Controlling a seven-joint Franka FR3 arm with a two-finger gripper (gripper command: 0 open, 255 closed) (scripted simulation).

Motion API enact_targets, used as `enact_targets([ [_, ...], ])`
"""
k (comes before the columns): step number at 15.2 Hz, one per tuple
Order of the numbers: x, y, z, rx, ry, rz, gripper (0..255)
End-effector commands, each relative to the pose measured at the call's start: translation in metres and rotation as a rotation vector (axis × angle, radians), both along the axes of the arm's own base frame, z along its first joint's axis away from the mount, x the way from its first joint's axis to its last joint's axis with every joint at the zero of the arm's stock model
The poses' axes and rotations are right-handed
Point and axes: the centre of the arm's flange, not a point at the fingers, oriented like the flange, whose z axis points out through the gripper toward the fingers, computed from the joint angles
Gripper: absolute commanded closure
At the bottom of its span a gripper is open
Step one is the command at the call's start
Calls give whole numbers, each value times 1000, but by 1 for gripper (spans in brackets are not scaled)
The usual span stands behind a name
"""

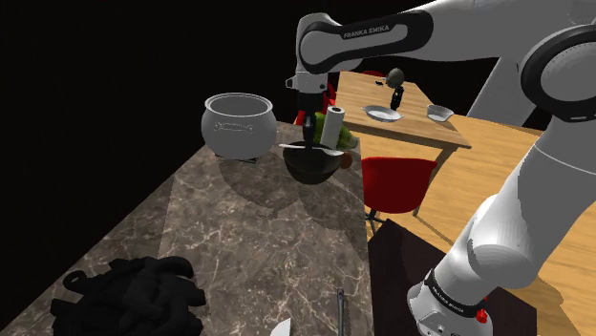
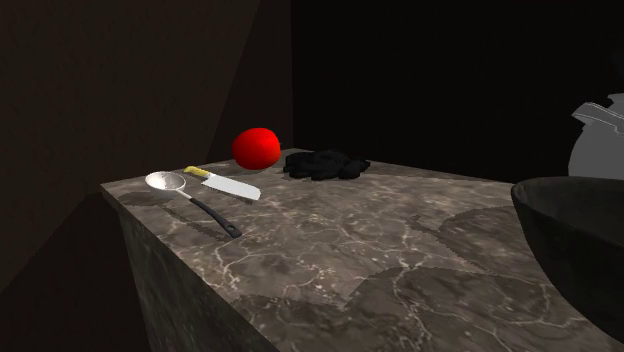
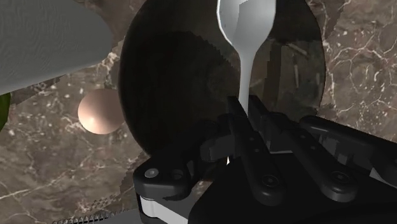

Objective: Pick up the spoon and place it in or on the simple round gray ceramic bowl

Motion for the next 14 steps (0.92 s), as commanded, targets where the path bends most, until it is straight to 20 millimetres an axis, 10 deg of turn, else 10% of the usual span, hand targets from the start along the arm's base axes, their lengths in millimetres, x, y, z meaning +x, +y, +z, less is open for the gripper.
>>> enact_targets([
  [1, -1, -1, -13, 0, -1, 0, 255],
  [9, -1, -1, -13, 0, -1, 0, 255],
  [10, -1, -1, -13, 0, -1, 0, 0],
  [14, -1, -1, -13, 0, -1, 0, 0],
])
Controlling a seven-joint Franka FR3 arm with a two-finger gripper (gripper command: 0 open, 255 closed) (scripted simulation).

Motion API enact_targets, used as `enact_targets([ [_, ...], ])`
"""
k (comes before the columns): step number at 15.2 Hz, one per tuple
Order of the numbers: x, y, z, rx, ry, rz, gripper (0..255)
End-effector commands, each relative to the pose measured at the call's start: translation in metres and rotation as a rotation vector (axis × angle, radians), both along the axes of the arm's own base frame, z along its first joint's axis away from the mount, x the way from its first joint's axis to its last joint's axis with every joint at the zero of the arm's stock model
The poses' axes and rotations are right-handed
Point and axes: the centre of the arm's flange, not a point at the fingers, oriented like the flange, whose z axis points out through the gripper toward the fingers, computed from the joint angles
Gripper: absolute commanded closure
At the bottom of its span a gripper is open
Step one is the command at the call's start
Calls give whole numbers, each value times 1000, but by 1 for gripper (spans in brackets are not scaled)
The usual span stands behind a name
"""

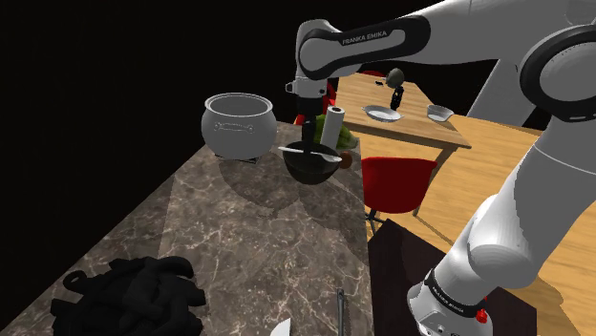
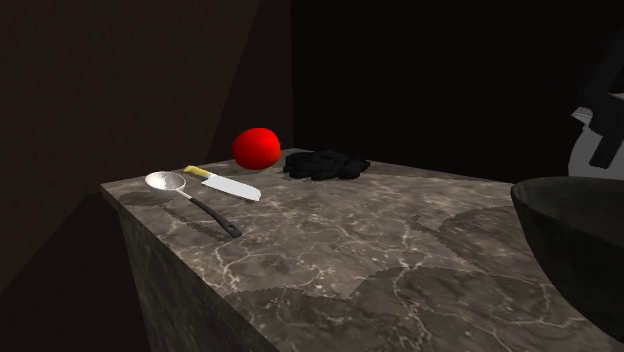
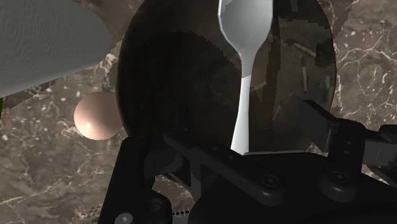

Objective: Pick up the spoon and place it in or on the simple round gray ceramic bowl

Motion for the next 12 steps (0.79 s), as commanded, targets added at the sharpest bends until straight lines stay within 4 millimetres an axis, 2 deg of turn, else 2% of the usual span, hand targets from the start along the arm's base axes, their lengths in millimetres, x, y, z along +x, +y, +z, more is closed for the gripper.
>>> enact_targets([
  [1, 0, 0, 0, 0, 0, 0, 0],
  [5, 10, -3, 49, 0, 0, 0, 0],
  [12, 10, -3, 49, 0, 0, 0, 0],
])
